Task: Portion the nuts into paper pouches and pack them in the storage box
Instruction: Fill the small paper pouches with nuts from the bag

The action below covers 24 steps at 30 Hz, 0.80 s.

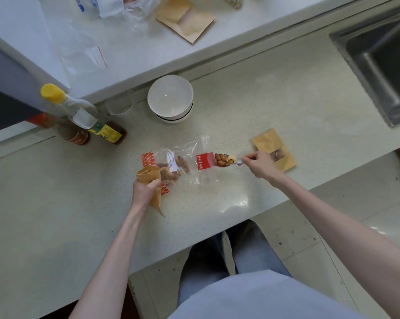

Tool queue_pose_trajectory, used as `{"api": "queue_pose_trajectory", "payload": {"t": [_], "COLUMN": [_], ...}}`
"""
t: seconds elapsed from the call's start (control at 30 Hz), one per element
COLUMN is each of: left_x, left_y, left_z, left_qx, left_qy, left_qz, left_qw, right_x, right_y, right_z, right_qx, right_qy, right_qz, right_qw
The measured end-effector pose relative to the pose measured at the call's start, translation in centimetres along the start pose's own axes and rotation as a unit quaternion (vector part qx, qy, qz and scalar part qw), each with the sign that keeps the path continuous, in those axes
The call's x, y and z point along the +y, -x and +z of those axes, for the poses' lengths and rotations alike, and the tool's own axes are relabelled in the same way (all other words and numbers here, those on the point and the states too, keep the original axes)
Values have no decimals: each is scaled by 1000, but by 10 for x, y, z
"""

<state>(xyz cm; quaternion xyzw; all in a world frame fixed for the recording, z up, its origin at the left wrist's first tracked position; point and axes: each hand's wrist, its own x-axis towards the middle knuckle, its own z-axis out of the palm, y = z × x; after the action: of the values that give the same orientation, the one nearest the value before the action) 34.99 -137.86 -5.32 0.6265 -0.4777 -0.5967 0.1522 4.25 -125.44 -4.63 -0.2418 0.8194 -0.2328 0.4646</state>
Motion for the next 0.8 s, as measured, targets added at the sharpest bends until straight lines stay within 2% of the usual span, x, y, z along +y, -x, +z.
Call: {"api": "queue_pose_trajectory", "payload": {"t": [0.1, 0.17, 0.3, 0.4, 0.47, 0.67, 0.8], "left_x": [0, 0, 9, 24, 34, 52, 57], "left_y": [-1, -1, 10, 19, 24, 24, 27], "left_z": [-1, -2, 1, 11, 18, 32, 38], "left_qx": [24, 66, 129, 112, 92, 95, 96], "left_qy": [-24, -86, -222, -247, -253, -248, -244], "left_qz": [0, 12, 166, 259, 293, 333, 375], "left_qw": [999, 994, 952, 927, 917, 905, 889], "right_x": [-3, -10, -34, -60, -79, -127, -145], "right_y": [7, 13, 32, 47, 57, 81, 87], "right_z": [-9, -16, -25, -26, -25, -19, -13], "right_qx": [5, 6, -2, -18, -38, -65, -73], "right_qy": [-4, 2, 18, 27, 35, 118, 151], "right_qz": [0, -2, -39, -62, -74, -127, -128], "right_qw": [1000, 1000, 999, 998, 996, 983, 977]}}
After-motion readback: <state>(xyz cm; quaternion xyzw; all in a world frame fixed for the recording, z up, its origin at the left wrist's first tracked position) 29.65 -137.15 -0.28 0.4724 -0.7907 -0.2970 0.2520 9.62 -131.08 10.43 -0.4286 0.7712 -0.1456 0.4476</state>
